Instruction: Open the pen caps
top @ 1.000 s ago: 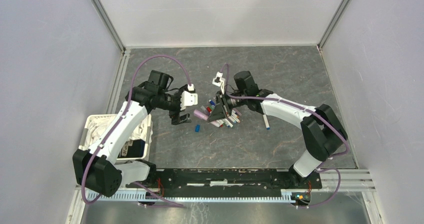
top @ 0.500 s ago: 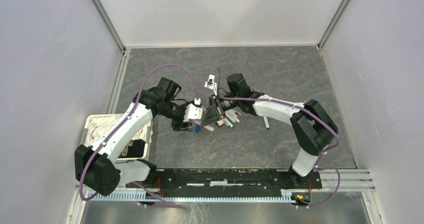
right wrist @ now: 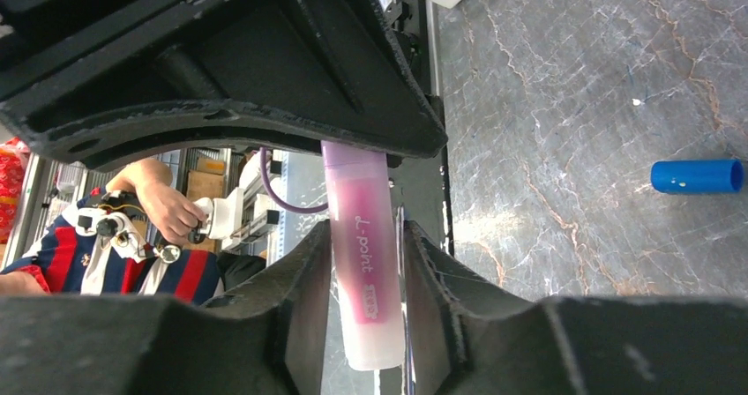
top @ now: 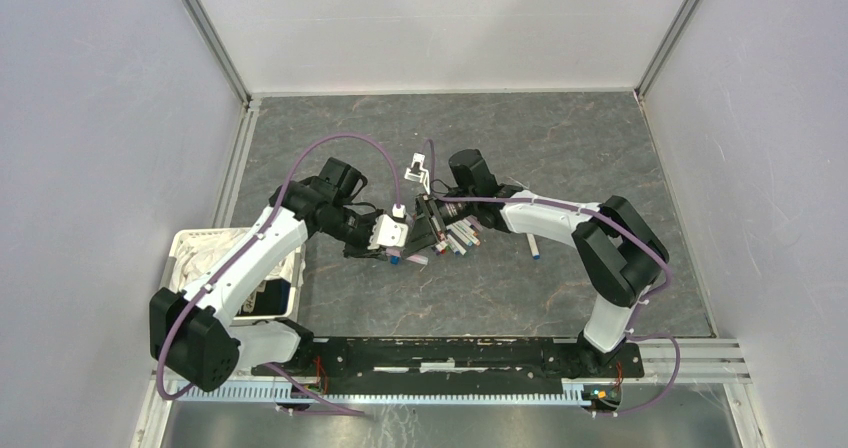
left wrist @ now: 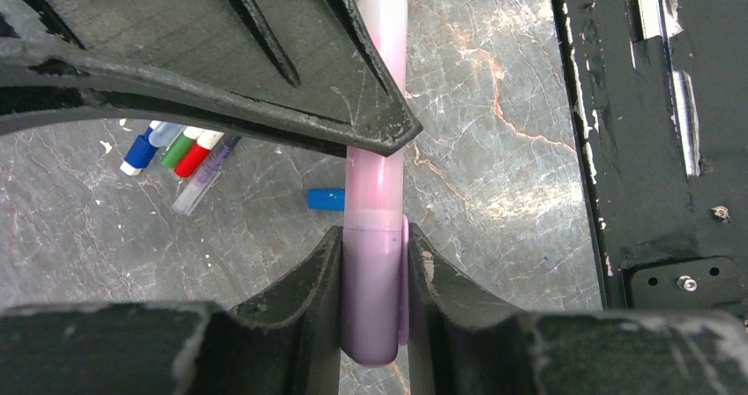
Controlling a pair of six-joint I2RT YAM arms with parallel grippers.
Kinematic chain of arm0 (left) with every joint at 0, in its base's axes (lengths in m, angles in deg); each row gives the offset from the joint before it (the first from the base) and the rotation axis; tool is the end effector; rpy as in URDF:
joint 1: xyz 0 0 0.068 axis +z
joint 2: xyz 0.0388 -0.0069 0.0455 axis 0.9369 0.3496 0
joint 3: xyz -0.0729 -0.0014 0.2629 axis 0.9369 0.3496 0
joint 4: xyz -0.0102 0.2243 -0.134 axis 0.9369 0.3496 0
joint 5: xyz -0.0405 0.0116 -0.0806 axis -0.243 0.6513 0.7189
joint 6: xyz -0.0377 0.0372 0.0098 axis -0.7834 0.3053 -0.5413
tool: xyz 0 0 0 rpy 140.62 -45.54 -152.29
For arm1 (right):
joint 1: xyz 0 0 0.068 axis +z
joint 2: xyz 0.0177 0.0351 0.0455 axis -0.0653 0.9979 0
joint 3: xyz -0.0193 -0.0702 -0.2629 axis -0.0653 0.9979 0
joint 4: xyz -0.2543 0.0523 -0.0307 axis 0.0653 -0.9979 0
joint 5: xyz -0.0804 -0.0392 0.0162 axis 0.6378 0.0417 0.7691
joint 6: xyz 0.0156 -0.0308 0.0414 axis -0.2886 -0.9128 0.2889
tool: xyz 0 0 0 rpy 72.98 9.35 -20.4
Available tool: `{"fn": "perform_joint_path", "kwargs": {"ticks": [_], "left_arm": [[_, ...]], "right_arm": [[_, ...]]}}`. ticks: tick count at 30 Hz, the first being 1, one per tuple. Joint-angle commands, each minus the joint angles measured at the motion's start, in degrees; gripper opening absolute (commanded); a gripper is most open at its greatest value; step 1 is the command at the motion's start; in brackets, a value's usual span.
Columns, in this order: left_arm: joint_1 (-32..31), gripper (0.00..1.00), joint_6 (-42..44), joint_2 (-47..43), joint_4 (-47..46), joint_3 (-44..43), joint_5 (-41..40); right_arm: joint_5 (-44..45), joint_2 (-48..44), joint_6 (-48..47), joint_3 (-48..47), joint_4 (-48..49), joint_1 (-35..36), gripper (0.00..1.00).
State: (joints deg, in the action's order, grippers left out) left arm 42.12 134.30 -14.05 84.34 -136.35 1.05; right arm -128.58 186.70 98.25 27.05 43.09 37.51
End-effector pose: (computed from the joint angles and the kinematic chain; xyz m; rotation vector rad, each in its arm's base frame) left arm 0.1846 -0.1213 0.2785 1.9880 1.4999 -0.6732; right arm 0.2614 0.2723 0.2133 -0.9440 2.1899 1.9225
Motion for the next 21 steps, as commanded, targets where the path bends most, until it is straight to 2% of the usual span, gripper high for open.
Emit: {"fn": "perform_joint_path", "kwargs": {"ticks": [1,13,16,18,21], "left_arm": [[-0.71,0.02,0.26,-0.51,-0.80,-0.25,1.69],[-0.72,0.02,-0.07,0.07,-1.06,-2.00,0.84],[-0.71,0.02,0.48,1.08,-1.08,-2.92,0.38],[-0.78,0.02,0.39,1.50,-1.07,-3.68,0.22],[-0.78,0.02,0.39,1.40,-1.06,-4.33,-0.05]], "right_arm": [[1.47,0.99,0.58,-2.75,3.14,0.34,0.43],[0.54,0.56,-1.18,-2.24,2.04,1.50,0.44],[0.51,1.50,-4.52,-4.81,-2.42,1.78,0.46],[0.80,1.64,-4.90,-5.58,-3.36,1.80,0.41],[1.32,1.41,-5.85,-5.61,-4.99,1.63,0.22]]}}
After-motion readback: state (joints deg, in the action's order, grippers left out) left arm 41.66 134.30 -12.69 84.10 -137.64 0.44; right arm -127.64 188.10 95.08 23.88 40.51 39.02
